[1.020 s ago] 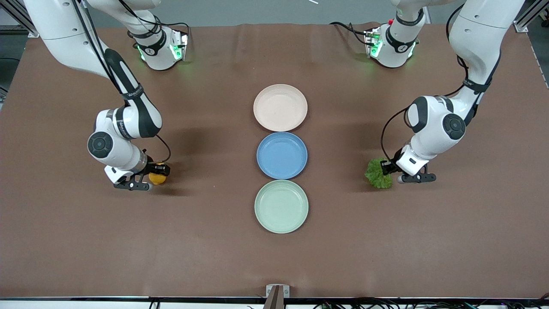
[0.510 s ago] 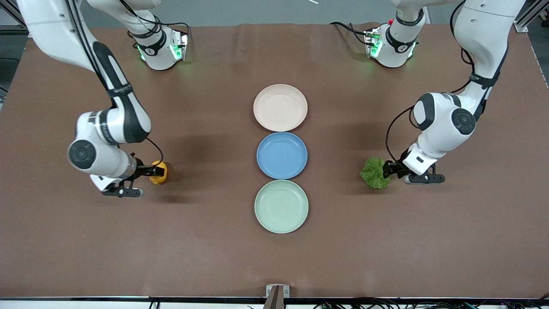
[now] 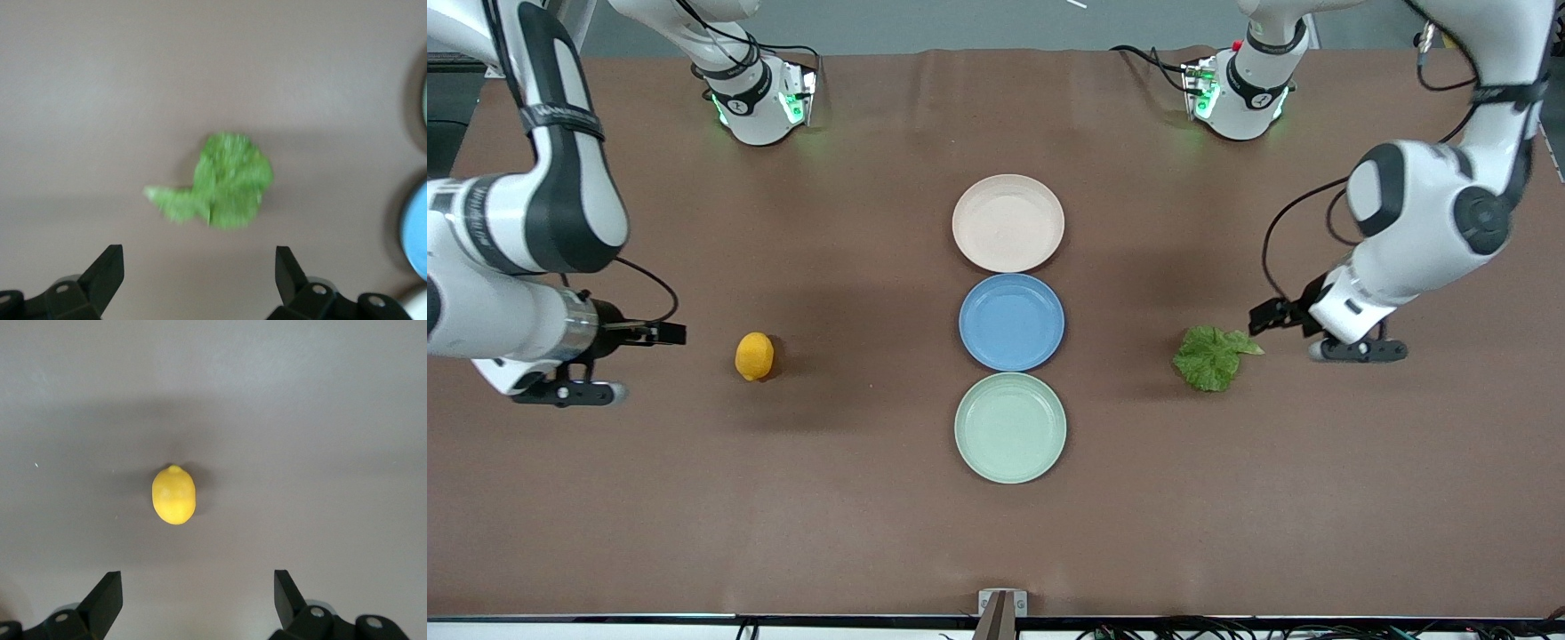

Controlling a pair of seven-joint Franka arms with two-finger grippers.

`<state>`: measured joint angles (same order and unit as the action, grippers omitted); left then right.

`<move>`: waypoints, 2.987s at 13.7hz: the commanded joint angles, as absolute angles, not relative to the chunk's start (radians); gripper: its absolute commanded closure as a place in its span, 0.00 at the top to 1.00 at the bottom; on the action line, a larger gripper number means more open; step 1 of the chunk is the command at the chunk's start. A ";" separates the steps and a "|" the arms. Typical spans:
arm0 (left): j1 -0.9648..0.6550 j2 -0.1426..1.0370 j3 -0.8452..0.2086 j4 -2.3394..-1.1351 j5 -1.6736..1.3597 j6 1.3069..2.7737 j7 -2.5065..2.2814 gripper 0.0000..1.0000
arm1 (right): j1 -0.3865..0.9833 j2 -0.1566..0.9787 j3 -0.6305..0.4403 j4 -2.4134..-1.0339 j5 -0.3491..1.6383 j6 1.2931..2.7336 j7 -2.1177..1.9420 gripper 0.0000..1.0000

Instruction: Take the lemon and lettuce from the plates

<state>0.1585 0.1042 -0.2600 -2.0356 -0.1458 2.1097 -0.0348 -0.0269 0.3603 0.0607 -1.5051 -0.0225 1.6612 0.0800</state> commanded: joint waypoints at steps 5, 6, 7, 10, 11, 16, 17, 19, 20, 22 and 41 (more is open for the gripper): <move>0.221 0.017 -0.261 -1.711 -0.067 1.643 -0.018 1.00 | -0.069 0.382 0.075 -1.342 -0.014 1.582 0.074 1.00; 0.228 0.015 -0.262 -1.674 -0.067 1.623 -0.018 1.00 | -0.068 0.379 0.077 -1.341 -0.006 1.582 0.075 1.00; 0.230 0.012 -0.261 -1.639 -0.067 1.596 -0.020 1.00 | -0.067 0.377 0.080 -1.341 -0.003 1.580 0.077 1.00; 0.230 0.008 -0.258 -1.580 -0.066 1.560 -0.020 1.00 | -0.066 0.362 0.078 -1.341 -0.003 1.496 0.081 1.00; 0.230 0.005 -0.258 -1.574 -0.066 1.559 -0.020 1.00 | -0.067 0.359 0.078 -1.344 -0.003 1.491 0.083 1.00; 0.229 -0.018 -0.258 -1.574 -0.066 1.559 -0.024 1.00 | -0.067 0.308 0.075 -1.358 -0.005 1.488 0.066 1.00; 0.226 -0.018 -0.258 -1.575 -0.066 1.559 -0.025 1.00 | -0.066 0.290 0.075 -1.377 -0.006 1.485 0.064 1.00; 0.206 -0.017 -0.235 -1.575 -0.066 1.559 -0.020 1.00 | -0.060 0.240 0.074 -1.433 -0.009 1.496 0.064 1.00; 0.168 -0.018 -0.201 -1.577 -0.066 1.557 -0.018 1.00 | -0.057 0.215 0.074 -1.460 -0.009 1.499 0.066 1.00; 0.079 -0.018 -0.109 -1.577 -0.066 1.546 -0.017 1.00 | -0.052 0.155 0.072 -1.529 -0.009 1.529 0.066 1.00; -0.012 -0.048 0.000 -1.575 -0.058 1.545 -0.017 1.00 | -0.005 -0.147 0.040 -1.853 -0.009 1.663 0.066 1.00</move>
